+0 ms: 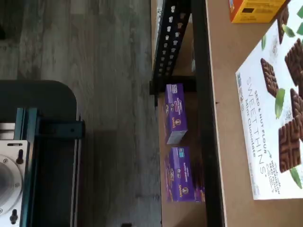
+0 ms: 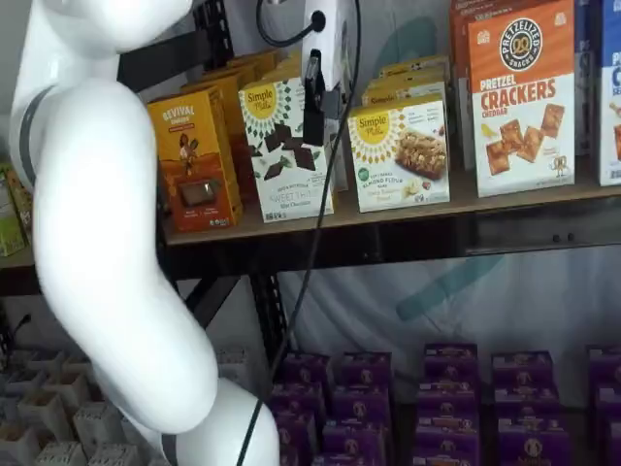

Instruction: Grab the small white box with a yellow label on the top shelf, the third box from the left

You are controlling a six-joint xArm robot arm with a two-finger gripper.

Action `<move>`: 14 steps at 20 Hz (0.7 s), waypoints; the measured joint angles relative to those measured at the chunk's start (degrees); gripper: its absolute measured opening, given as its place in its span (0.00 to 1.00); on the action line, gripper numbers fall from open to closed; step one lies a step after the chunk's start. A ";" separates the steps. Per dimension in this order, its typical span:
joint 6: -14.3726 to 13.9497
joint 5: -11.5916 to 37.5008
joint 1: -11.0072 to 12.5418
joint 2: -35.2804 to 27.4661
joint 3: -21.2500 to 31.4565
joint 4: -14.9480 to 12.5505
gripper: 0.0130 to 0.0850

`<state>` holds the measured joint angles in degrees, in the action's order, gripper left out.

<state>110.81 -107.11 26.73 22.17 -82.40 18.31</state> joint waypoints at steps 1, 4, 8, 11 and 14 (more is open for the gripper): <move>0.05 0.97 -0.04 0.45 0.60 -0.06 1.00; 0.59 5.81 0.34 1.96 3.50 1.13 1.00; 1.27 9.21 1.40 2.34 5.20 3.90 1.00; 1.98 12.98 1.92 2.77 6.84 5.52 1.00; 3.11 17.18 2.09 2.00 7.90 5.79 1.00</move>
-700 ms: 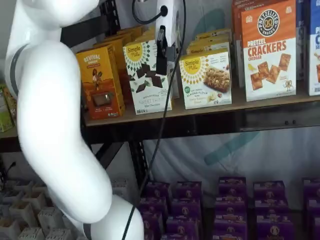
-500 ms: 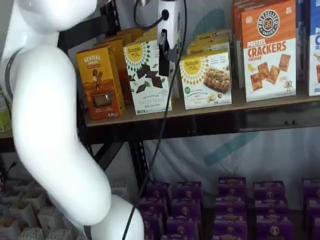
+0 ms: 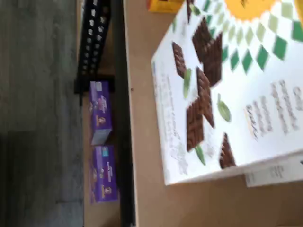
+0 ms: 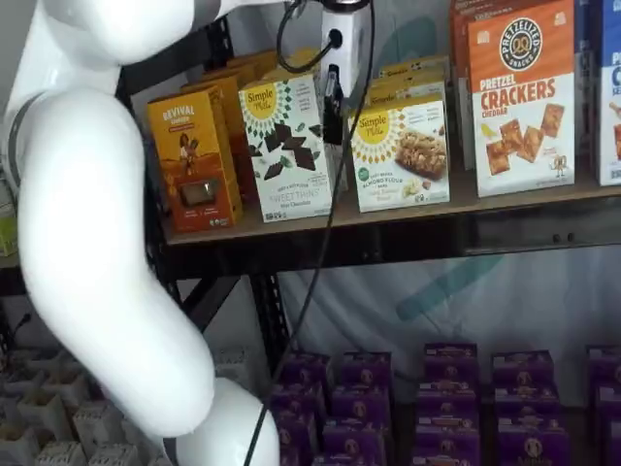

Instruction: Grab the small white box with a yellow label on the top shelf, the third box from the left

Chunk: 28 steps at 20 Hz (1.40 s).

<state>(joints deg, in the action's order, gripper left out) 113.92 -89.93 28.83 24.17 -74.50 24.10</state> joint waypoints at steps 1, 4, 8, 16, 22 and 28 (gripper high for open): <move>0.48 1.27 0.06 -0.51 0.17 -0.17 1.00; 1.81 3.33 0.81 -2.39 -0.15 0.30 1.00; 2.67 3.06 1.31 -5.24 -2.33 -0.58 1.00; 1.99 0.57 -0.17 -8.12 -5.24 -5.40 1.00; 0.33 -4.25 -2.24 -10.88 -9.02 -10.45 1.00; -0.44 -5.04 -3.12 -11.33 -9.58 -11.41 1.00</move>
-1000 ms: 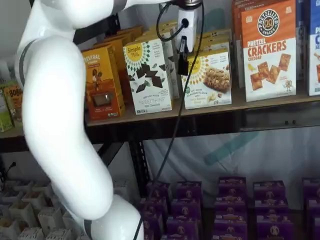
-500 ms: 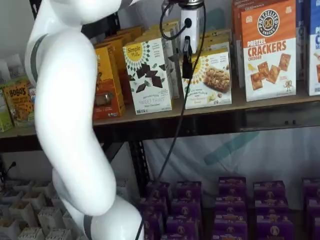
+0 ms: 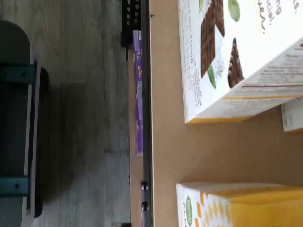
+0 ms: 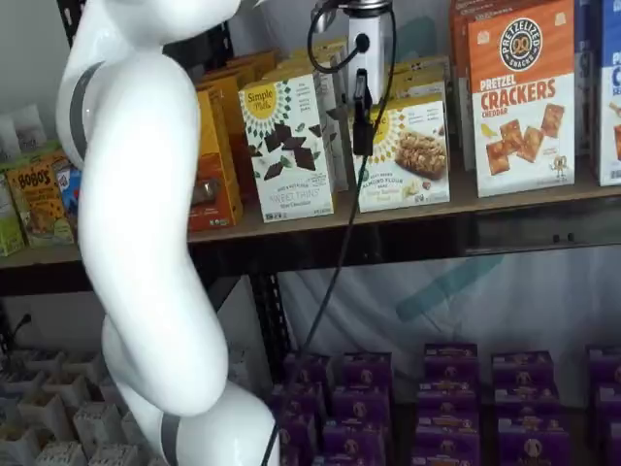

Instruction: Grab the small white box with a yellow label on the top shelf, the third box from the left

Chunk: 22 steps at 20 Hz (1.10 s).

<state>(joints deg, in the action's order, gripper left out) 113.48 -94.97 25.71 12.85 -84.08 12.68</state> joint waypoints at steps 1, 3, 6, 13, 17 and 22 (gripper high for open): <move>-0.08 -0.14 -0.05 -0.05 -0.07 0.05 1.00; -0.22 -0.40 -0.16 -0.17 -0.25 0.10 1.00; -0.37 -0.72 -0.23 -0.32 -0.50 0.32 1.00; -0.56 -0.78 -0.36 -0.22 -0.63 0.47 0.83; -0.54 -1.07 -0.26 -0.29 -0.91 0.57 0.72; -0.47 -1.10 -0.11 -0.16 -1.03 0.74 0.61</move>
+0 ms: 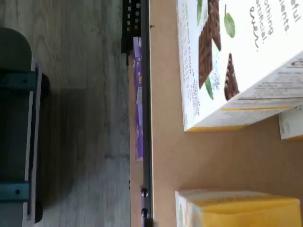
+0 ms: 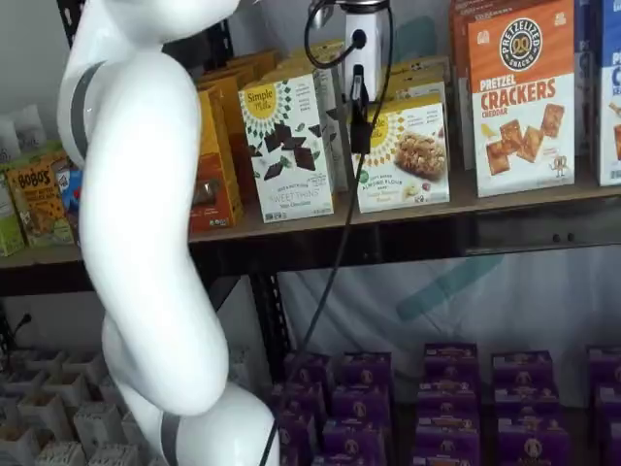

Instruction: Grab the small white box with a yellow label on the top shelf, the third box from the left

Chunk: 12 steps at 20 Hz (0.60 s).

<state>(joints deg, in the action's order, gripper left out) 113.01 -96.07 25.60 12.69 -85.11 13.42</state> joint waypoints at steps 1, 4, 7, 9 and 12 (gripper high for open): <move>0.00 0.10 0.00 0.09 0.07 0.02 0.61; -0.06 0.15 -0.06 0.22 0.11 -0.06 0.56; -0.15 -0.08 -0.18 0.22 -0.03 -0.29 0.56; -0.16 -0.15 -0.17 0.25 -0.06 -0.25 0.50; -0.17 -0.15 -0.16 0.36 -0.03 -0.28 0.44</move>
<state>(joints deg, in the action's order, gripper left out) 112.85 -96.22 25.44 13.05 -85.13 13.14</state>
